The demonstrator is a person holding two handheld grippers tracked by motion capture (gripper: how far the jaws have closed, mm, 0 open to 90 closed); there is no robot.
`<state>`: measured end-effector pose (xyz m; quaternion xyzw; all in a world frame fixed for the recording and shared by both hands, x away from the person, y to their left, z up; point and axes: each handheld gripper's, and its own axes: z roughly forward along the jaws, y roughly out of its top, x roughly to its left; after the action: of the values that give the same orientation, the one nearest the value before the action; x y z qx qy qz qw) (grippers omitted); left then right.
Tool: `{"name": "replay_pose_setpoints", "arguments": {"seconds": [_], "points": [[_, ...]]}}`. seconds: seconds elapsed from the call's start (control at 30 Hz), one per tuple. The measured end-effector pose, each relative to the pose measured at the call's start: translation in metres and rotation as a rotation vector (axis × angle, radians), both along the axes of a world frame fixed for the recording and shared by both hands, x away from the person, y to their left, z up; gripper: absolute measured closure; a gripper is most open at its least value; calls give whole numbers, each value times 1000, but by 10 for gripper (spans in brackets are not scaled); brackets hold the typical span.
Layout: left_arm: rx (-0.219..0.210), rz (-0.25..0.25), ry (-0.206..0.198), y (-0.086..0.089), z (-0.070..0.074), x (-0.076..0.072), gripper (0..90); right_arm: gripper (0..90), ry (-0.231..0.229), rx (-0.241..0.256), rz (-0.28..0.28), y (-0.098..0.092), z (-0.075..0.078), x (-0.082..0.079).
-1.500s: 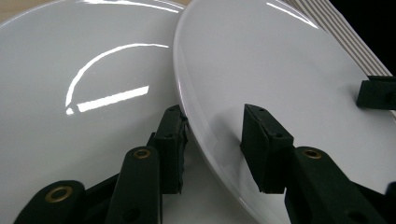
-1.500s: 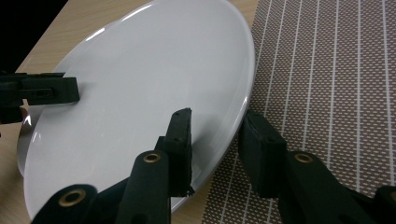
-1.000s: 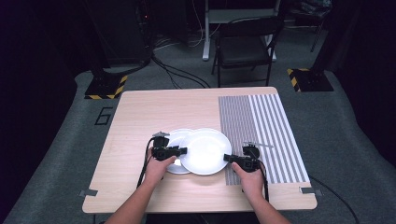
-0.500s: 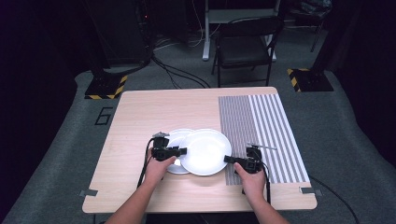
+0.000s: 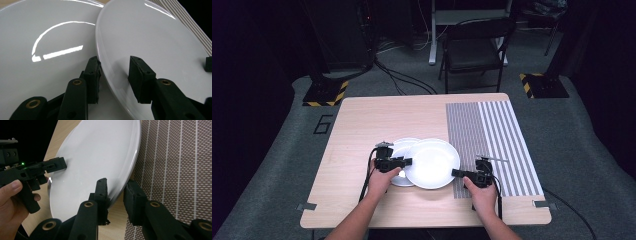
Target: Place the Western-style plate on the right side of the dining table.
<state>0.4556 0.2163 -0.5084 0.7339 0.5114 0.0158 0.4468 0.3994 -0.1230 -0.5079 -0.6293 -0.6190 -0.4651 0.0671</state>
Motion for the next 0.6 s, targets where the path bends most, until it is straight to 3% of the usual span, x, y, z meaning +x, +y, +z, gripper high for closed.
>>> {"name": "replay_pose_setpoints", "arguments": {"seconds": [0.17,0.43,0.6], "points": [[-7,11,16,0,1,0,629,733,3,4,-2,0,-1,1],[15,22,-2,-2,6,0,629,757,3,36,0,-1,1,4],[5,37,-9,-3,10,1,627,757,-1,42,-12,-1,6,7]]}}
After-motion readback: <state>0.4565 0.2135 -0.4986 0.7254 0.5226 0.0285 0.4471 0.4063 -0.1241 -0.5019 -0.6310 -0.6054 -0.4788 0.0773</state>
